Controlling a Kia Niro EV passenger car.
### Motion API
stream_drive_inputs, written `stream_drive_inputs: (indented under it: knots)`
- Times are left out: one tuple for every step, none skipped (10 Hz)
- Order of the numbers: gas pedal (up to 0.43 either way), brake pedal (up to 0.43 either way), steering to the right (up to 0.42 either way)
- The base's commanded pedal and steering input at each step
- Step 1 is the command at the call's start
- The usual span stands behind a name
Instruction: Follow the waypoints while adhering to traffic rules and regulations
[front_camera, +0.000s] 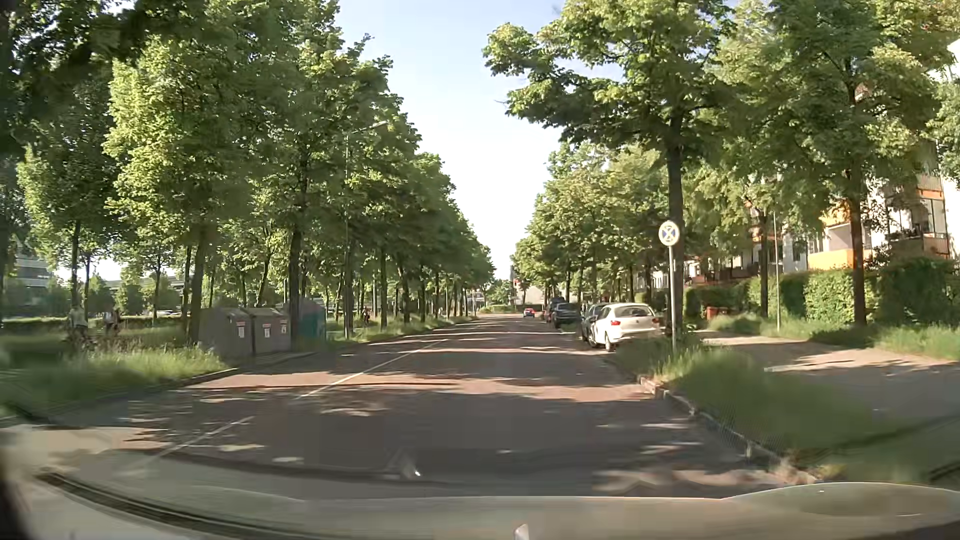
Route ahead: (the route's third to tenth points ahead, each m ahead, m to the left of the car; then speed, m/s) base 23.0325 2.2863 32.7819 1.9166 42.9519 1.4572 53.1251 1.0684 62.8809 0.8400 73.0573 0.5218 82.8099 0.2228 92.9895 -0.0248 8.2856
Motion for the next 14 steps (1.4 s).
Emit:
stream_drive_inputs:
  knots:
    - [0.287, 0.0, 0.021]
    - [0.268, 0.0, 0.019]
    - [0.248, 0.0, 0.018]
    - [0.22, 0.0, 0.016]
    - [0.197, 0.0, 0.014]
    - [0.138, 0.0, 0.012]
    - [0.11, 0.0, 0.01]
    - [0.059, 0.0, 0.01]
    - [0.039, 0.0, 0.009]
    - [0.028, 0.0, 0.009]
    - [0.008, 0.0, 0.008]
    - [0.008, 0.0, 0.006]
    - [0.008, 0.0, 0.005]
    - [0.008, 0.0, 0.001]
